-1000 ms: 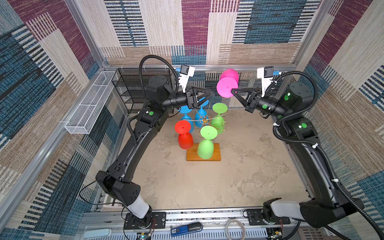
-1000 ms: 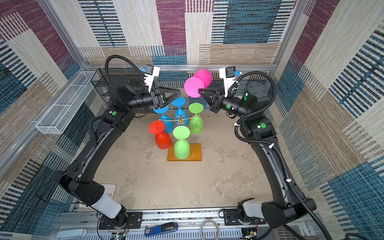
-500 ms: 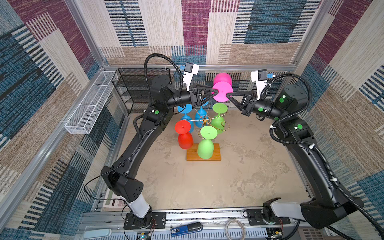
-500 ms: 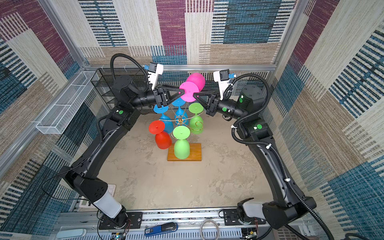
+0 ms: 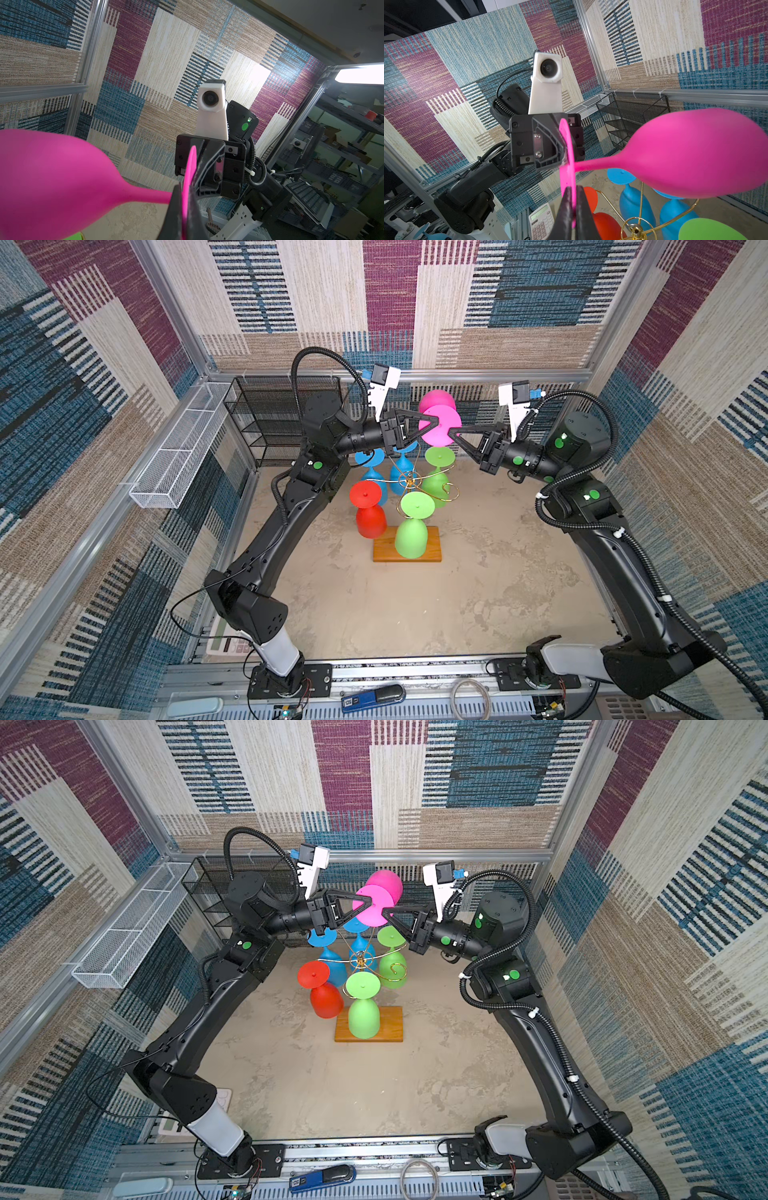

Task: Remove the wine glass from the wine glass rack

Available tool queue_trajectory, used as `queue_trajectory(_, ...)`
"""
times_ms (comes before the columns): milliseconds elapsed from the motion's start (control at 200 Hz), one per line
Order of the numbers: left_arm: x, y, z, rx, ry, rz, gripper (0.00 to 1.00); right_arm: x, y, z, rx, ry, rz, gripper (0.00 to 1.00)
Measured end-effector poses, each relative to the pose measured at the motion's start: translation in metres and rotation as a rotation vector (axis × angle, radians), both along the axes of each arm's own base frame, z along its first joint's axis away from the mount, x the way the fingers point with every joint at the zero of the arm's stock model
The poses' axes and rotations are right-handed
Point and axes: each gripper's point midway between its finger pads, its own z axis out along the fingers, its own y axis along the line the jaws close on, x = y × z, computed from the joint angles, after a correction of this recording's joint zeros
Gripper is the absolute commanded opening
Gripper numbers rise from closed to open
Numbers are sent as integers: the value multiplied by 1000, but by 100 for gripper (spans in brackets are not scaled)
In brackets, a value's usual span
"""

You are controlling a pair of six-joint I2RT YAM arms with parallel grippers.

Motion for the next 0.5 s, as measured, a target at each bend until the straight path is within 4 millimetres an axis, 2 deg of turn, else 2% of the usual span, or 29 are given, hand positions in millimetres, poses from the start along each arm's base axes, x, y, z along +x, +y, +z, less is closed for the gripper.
queue_trajectory(90, 0, 0, 0, -6, 15, -7, 0, 0, 0, 0, 1, 0, -1, 2)
queue_trajectory(275, -2, 0, 3, -16, 51, -27, 0, 1, -7, 3, -5, -32, -59, 56)
queue_trajectory(421, 3, 11, 11, -37, 63, 13, 0, 0, -23, -3, -23, -66, -174, 84)
queue_trajectory(501, 7, 17, 14, -54, 78, 44, 0, -2, -34, -12, -42, -108, -248, 94)
